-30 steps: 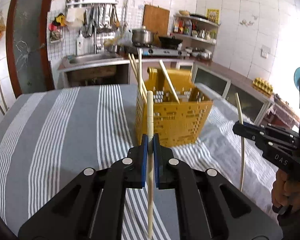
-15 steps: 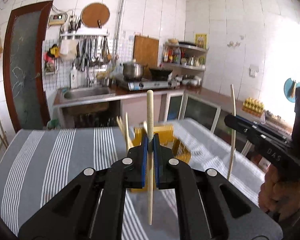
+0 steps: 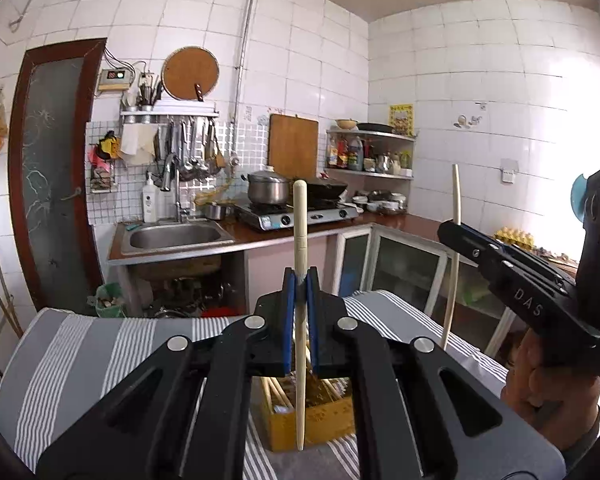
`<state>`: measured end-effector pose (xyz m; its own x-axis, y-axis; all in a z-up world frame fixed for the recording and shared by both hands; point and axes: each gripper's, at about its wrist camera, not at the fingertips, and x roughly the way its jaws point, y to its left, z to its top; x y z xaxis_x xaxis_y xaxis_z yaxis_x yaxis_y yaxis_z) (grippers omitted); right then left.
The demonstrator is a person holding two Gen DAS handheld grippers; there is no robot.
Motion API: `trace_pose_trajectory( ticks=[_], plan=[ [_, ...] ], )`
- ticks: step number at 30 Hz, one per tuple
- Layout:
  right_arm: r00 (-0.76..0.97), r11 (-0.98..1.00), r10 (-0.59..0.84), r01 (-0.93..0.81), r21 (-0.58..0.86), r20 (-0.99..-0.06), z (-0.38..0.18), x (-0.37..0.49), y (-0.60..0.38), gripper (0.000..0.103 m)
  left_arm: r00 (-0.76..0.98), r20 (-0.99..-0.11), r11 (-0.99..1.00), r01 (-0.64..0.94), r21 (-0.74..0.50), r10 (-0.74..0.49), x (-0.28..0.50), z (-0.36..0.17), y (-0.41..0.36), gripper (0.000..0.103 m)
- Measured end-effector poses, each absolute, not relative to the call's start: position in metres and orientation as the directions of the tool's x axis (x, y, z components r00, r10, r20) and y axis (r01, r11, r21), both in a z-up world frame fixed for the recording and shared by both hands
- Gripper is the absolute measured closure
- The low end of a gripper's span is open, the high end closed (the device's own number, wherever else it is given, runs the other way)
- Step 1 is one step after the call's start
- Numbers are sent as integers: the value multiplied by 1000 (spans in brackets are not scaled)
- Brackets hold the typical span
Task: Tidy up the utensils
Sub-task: 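Lift both chopsticks upright and carry them over the yellow basket, then lower both chopsticks into the basket and open both tools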
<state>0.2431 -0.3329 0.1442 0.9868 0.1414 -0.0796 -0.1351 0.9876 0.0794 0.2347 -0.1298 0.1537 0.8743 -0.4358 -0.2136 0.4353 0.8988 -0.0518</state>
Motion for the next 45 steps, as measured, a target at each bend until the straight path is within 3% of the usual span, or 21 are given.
trace_pose_trajectory(
  ticks=[15, 30, 45],
  plan=[
    [988, 987, 150, -147, 71, -35, 143, 271, -340, 97, 899, -139, 910, 409, -75, -415, 278, 163, -138, 99],
    [988, 984, 155, -152, 88, -26, 113, 294, -350, 97, 881, -200, 903, 422, -79, -429, 308, 131, -163, 99],
    [982, 987, 140, -128, 92, -130, 92, 318, -350, 97, 884, -275, 924, 377, -63, -379, 328, 101, -171, 99]
  ],
)
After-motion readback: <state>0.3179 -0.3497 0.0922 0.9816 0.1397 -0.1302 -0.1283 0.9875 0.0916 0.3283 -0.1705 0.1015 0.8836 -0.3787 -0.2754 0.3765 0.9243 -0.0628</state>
